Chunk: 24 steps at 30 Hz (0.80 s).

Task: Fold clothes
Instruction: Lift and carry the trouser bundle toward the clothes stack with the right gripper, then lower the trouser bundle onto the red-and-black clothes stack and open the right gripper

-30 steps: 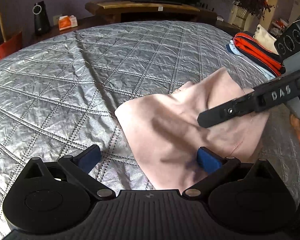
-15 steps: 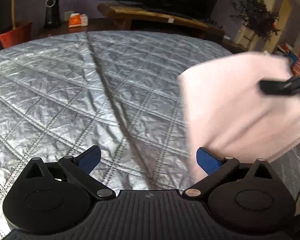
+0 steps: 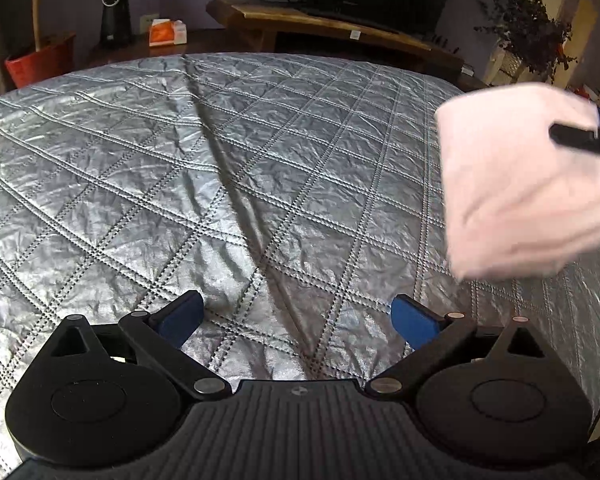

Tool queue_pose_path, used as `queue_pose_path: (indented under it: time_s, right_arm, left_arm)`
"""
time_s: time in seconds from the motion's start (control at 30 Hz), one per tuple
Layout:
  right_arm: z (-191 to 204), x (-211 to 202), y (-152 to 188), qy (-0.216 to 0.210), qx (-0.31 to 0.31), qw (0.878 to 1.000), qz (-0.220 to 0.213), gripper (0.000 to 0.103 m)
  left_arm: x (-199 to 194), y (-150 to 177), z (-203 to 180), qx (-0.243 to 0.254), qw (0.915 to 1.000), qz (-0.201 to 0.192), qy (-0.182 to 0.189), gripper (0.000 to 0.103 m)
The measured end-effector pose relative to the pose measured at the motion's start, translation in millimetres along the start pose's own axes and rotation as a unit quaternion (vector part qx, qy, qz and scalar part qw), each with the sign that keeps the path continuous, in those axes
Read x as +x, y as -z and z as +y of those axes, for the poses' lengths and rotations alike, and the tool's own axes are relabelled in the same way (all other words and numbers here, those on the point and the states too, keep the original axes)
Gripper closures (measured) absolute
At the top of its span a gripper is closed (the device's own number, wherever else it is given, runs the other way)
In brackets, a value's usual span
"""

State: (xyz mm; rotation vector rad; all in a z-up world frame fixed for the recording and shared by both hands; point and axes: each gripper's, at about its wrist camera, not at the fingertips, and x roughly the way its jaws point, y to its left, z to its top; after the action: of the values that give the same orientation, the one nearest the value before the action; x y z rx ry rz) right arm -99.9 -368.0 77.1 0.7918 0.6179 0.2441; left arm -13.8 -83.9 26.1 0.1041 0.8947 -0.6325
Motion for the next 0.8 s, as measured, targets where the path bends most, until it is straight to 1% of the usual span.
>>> queue_pose_path:
  time_s: [0.1,0.27,0.37,0.43,0.47,0.53,0.6,0.63,0.73,0.77,0.8]
  right_arm:
    - [0,-13,-20,0.006,-0.006,1.0,-0.021,0.087]
    - [-13,-50,-67,0.029,-0.01,0.997,-0.067,0.087]
    - [-32,-87,-94,0.044,0.011,0.991,-0.123,0.087]
    - [-57,-111,-103,0.053,0.05,0.983,-0.166,0.087]
    - [-75,-119,-103,0.065,0.076,0.978,-0.184,0.087]
    - [-115,-134,-100,0.092,0.132,0.963,-0.216,0.087]
    - [-149,-137,-93,0.127,0.176,0.953,-0.212,0.087]
    - [-160,-136,-89,0.144,0.181,0.95,-0.208,0.087]
    - [-169,-140,-77,0.148,0.178,0.943,-0.238,0.085]
    - [-166,-138,-76,0.165,0.164,0.944,-0.236,0.083]
    - [-162,-136,-77,0.184,0.145,0.944,-0.231,0.072]
  left_arm:
    - [1,0,0,-0.002,1.0,-0.001,0.0,0.002]
    - [2,0,-3,0.003,1.0,-0.002,-0.001,0.002]
    - [3,0,-4,0.005,1.0,-0.002,-0.002,0.002]
    - [4,0,-4,0.006,1.0,-0.003,-0.003,0.002]
    - [5,0,-5,0.007,1.0,-0.003,-0.004,0.002]
    - [6,0,-6,0.009,0.9999,-0.003,-0.005,0.002]
    - [6,1,-7,0.012,0.9999,-0.004,-0.006,0.002]
    - [6,1,-8,0.013,0.9999,-0.004,-0.006,0.002]
    - [7,1,-9,0.018,0.9998,-0.004,-0.007,0.001]
    - [8,1,-10,0.019,0.9998,-0.004,-0.007,0.001]
    - [8,1,-10,0.021,0.9998,-0.005,-0.008,0.001]
